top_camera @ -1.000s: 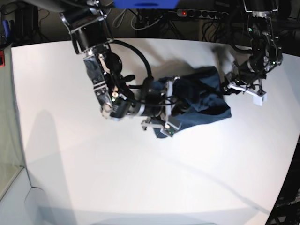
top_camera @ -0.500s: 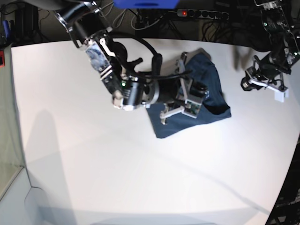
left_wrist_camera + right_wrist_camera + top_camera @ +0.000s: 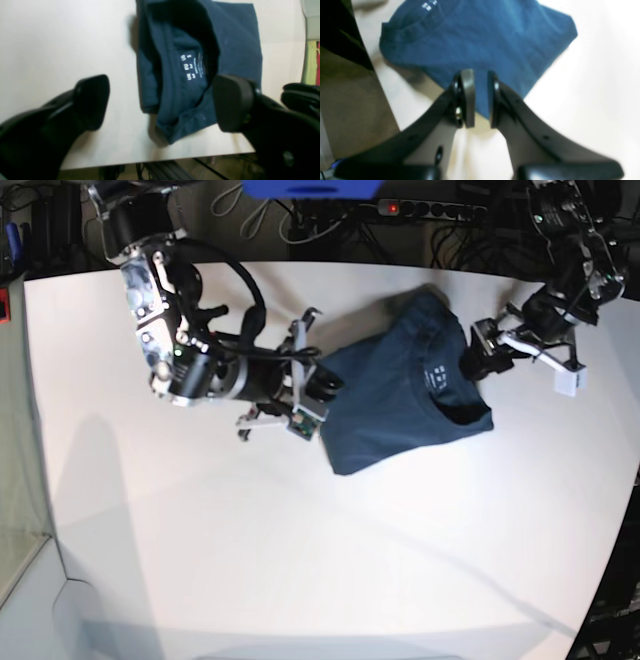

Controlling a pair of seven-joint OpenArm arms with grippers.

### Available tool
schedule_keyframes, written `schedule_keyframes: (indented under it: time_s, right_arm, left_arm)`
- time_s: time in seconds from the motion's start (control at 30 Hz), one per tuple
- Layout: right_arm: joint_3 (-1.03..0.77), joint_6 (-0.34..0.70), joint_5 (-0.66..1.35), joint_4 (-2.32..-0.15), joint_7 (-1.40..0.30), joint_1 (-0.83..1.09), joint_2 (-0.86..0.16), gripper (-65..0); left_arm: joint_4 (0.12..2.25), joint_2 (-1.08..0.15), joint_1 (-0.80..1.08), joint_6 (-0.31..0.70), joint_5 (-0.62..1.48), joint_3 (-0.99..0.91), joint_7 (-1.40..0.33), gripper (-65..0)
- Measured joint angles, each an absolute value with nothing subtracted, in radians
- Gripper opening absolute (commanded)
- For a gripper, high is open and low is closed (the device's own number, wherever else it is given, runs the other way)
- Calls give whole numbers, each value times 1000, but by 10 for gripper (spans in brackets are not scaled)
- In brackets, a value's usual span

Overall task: Layout the t-shirt on the table in an organized manner, then fold the t-shirt properly
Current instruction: 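Press the folded bundle flat with the right gripper and release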

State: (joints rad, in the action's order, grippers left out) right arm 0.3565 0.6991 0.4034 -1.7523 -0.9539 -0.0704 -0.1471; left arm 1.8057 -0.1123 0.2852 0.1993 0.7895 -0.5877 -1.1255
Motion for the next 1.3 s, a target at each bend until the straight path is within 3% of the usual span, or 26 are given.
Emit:
schedule_keyframes:
  time_s: [0.43,0.87,0.97,1.2,1.23,1.3]
  right_arm:
    - [269,699,412,-1752,-954,14,-242,-565]
    - [198,699,415,-1752,-957,17,-305,-568]
    - [150,699,412,-1753,-958,20,-315,-569]
    - [-72,699,411,-1754,-958,64,-351,-569]
    - [-110,698,409,-1754,-958,70,-359,-569]
    - [-196,699,409,-1754,-957,88,-367,-569]
  left_arm:
    - [1536,-61,123,228,781,-578,-1115,0]
    - [1316,-83,68,286,896,-366,-831,-10]
    - [1260,-83,44,297,911,-310,-788,-137]
    - [1112,-99,-79,285,812,-201,-811,-608]
    - [1080,-114,-108,285,813,-175,-810,-650]
    - [994,-145,-182,284,847,-94,-797,-637]
